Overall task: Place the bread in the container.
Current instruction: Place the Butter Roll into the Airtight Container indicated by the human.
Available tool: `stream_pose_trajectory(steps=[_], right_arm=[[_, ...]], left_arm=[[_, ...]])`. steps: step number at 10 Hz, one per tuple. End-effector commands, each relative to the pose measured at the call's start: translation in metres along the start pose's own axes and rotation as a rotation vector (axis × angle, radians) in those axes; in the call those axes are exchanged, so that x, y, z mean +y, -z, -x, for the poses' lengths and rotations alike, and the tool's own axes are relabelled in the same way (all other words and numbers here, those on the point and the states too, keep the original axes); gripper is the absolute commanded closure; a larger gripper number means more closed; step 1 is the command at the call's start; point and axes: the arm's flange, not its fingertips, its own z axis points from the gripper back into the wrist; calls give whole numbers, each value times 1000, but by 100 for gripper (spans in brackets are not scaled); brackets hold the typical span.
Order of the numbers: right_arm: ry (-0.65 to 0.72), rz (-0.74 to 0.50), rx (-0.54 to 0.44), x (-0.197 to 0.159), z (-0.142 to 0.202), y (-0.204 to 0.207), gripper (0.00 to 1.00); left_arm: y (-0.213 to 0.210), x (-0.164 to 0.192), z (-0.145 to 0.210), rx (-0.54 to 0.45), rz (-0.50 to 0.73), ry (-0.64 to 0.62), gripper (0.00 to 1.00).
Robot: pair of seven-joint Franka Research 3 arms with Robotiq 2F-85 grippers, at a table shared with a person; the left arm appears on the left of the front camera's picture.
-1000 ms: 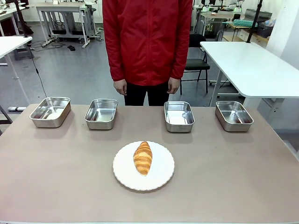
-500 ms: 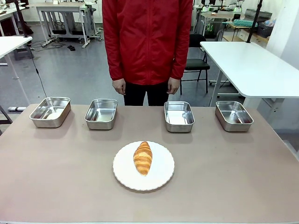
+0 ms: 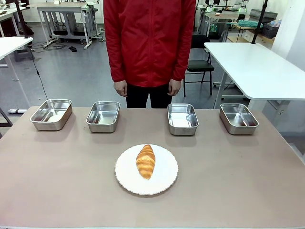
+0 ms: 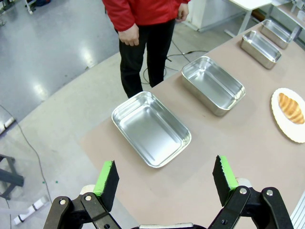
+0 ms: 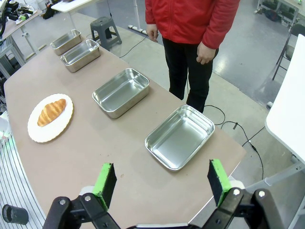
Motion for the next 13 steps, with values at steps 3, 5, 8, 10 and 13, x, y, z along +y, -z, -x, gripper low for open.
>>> stream_pose_trajectory(steps=[3,5,8,10,13], right_arm=[[-2,-3,-6,0,-1,0,0],[-2,-3,-6,0,-1,0,0],[-2,-3,-6,0,-1,0,0],[-2,-3,-6,0,-1,0,0],[-2,-3,-6,0,-1,0,0]], left_arm=[[0,-1,-1,-20,5,-9,0],[0,-1,-1,-20,5,-9,0],[0,-1,-1,-20,5,-9,0],[0,-1,-1,-20,5,-9,0],[0,-1,-1,-20,5,-9,0]])
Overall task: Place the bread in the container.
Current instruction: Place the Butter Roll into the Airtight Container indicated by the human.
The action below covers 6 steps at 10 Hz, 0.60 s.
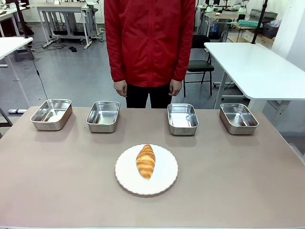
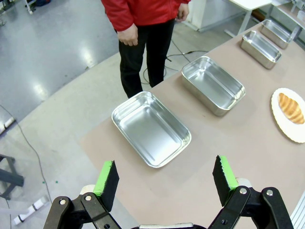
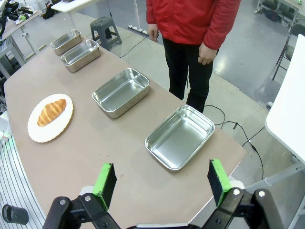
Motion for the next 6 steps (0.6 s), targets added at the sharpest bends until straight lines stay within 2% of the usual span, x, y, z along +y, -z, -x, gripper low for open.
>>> stream_pose_trajectory(steps=[1,6], right_arm=[[-2,-3,-6,0,-1,0,0],[-2,-3,-6,0,-1,0,0]], left_arm=[[0,-1,-1,-20,5,-9,0],[0,-1,-1,-20,5,-9,0]])
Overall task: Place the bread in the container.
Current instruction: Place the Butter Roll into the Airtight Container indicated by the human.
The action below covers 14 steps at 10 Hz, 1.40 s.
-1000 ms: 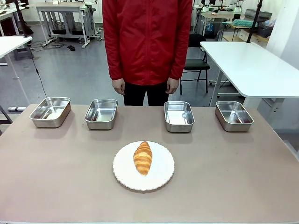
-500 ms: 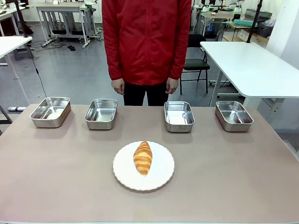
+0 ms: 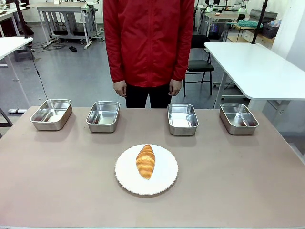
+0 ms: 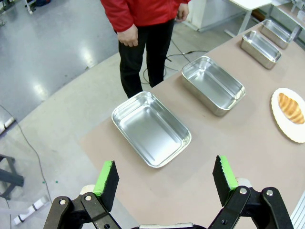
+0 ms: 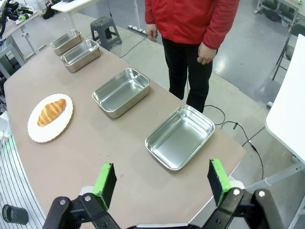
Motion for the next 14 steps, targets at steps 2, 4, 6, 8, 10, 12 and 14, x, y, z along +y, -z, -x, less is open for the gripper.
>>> stream_pose_trajectory(steps=[2,4,6,8,10,12,14], right_arm=[[-2,-3,-6,0,-1,0,0],[-2,-3,-6,0,-1,0,0],[-2,-3,-6,0,-1,0,0],[-2,-3,-6,0,-1,0,0],[-2,-3,-6,0,-1,0,0],[-2,-3,-6,0,-1,0,0],[-2,-3,-6,0,-1,0,0]], left_arm=[[0,-1,-1,-20,5,-9,0],[0,-1,-1,-20,5,-9,0],[0,-1,-1,-20,5,-9,0],[0,-1,-1,-20,5,-9,0],[0,-1,-1,-20,5,-9,0],[0,-1,-1,-20,5,-9,0],[0,-1,-1,-20,5,-9,0]])
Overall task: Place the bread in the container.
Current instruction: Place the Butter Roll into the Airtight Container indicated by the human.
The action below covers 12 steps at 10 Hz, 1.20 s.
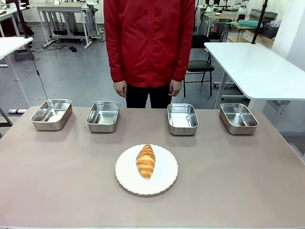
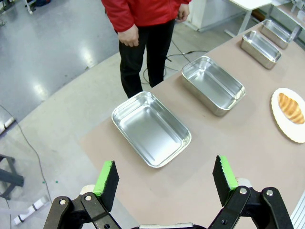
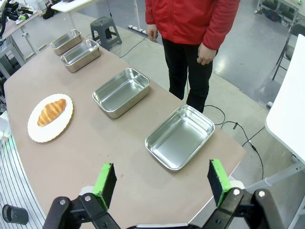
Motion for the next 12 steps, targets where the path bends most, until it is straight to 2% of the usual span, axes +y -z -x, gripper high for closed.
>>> stream_pose_trajectory(steps=[1,12], right_arm=[[-2,-3,-6,0,-1,0,0],[-2,-3,-6,0,-1,0,0]], left_arm=[[0,-1,-1,-20,5,-9,0],[0,-1,-1,-20,5,-9,0]])
